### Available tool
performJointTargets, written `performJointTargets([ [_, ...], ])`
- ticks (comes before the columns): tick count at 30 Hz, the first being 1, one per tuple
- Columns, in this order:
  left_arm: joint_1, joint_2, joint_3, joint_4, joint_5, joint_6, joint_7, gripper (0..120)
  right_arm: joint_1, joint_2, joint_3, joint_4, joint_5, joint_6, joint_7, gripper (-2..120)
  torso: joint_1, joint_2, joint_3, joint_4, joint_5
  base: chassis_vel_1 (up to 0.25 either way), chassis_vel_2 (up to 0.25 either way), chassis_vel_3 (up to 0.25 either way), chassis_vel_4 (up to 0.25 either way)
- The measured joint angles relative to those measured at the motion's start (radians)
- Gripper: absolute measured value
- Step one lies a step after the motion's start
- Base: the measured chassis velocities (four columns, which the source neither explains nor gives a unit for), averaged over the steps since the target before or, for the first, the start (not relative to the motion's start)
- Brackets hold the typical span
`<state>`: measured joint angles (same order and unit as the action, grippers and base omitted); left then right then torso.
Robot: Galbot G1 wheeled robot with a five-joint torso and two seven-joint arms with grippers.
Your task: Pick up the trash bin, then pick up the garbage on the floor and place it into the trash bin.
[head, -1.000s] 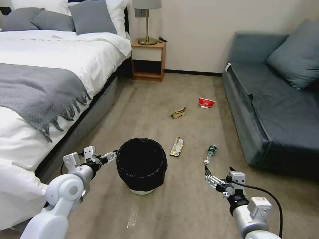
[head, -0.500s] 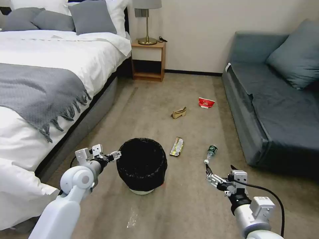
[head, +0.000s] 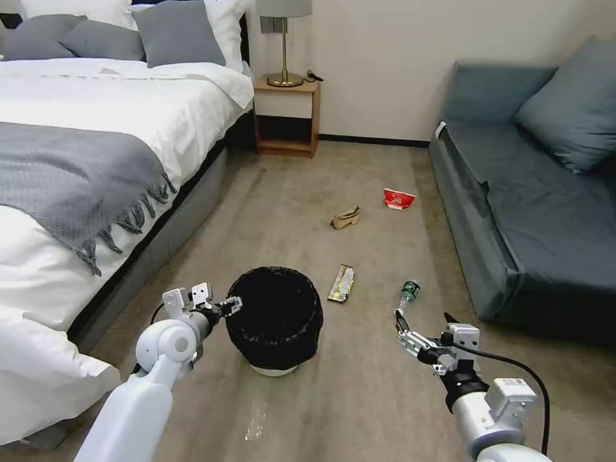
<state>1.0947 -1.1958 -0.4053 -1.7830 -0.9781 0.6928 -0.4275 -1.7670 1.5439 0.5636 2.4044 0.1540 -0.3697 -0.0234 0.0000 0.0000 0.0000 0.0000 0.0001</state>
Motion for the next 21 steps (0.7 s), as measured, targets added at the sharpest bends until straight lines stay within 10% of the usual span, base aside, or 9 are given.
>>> performJointTargets([
  [13, 0.042, 0.016, -0.027, -0.023, 0.029, -0.008, 0.036, 7, 0.003, -0.005, -0.006, -0.022, 0.001, 0.003, 0.0, 100, 0.0, 0.0, 0.0, 0.0, -0.0003, 0.0, 0.0, 0.0, 0.0],
  [21, 0.067, 0.029, -0.045, -0.046, 0.048, -0.019, 0.048, 7, -0.001, -0.01, -0.008, -0.021, 0.0, 0.006, -0.001, 100, 0.0, 0.0, 0.0, 0.0, -0.0001, 0.0, 0.0, 0.0, 0.0],
])
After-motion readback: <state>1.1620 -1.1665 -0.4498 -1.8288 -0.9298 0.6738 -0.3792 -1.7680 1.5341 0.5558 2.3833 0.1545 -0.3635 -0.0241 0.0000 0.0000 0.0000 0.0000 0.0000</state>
